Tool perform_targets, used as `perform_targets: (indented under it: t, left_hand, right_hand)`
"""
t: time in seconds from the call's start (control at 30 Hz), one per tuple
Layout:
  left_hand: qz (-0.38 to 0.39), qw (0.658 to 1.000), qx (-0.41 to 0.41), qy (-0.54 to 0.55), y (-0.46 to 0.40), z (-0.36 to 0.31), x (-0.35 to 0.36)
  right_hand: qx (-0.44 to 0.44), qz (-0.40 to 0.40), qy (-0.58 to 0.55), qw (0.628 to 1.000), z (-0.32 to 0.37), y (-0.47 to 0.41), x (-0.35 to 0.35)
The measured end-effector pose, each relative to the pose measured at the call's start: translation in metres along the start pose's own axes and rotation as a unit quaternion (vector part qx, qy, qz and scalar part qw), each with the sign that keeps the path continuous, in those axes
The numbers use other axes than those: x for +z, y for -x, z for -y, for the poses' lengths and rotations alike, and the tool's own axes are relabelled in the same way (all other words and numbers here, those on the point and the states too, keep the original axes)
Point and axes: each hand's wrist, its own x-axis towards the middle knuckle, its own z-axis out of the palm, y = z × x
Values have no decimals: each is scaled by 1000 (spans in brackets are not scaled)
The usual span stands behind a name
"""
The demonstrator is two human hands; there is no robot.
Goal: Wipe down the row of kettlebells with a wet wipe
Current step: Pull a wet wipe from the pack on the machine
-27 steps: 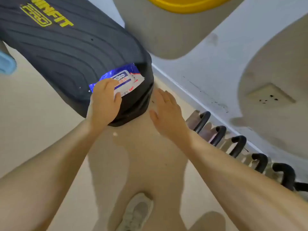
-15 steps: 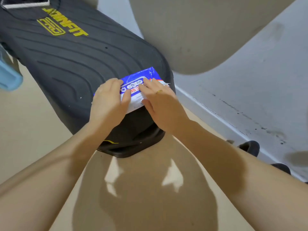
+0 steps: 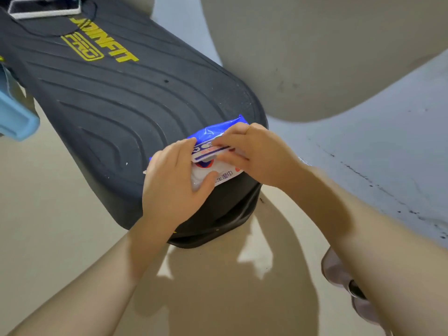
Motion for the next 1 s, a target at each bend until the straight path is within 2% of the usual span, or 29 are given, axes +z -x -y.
perform_targets:
  t: [0.07,0.17,0.27,0.37,0.4,0.43,0.5,0.53,0.6,0.7,0.8,1.0]
  left_hand:
    - [-6,1000,-13,9,2,-3,-1]
    - [-19,998,-36,53,3,-4,-3]
    - [-51,988,-24,146,2,-2,-2]
    - [-47,987,-34,148,-1,1,-2]
    - [-34,991,-40,122,-2,2,-1]
    - [-23,994,-44,98,-3,3,-1]
    - [-11,996,-51,66,-6,4,2]
    - [-9,997,-52,52,-7,5,4]
    - [-6,998,-52,29,-7,6,7]
    - [-4,998,-55,22,-6,5,7]
    - [7,998,-48,27,-7,3,7]
    - [2,999,-35,15,-6,5,9]
  right_hand:
    - [32,-44,-90,994,0,-4,0]
    - [133,-129,-89,979,12,-18,6]
    - [232,-212,-184,931,32,-31,17]
    - [282,-235,-247,897,32,-36,19]
    - [277,-216,-258,900,29,-36,17]
    - [249,-177,-233,923,25,-34,16]
    - [148,-62,-107,981,20,-27,11]
    - [108,-15,-62,992,18,-23,9]
    - [85,34,-13,996,19,-19,4]
    - [82,49,82,992,28,-18,-2]
    - [21,98,203,974,38,-15,1]
    - [14,116,242,963,41,-21,-1]
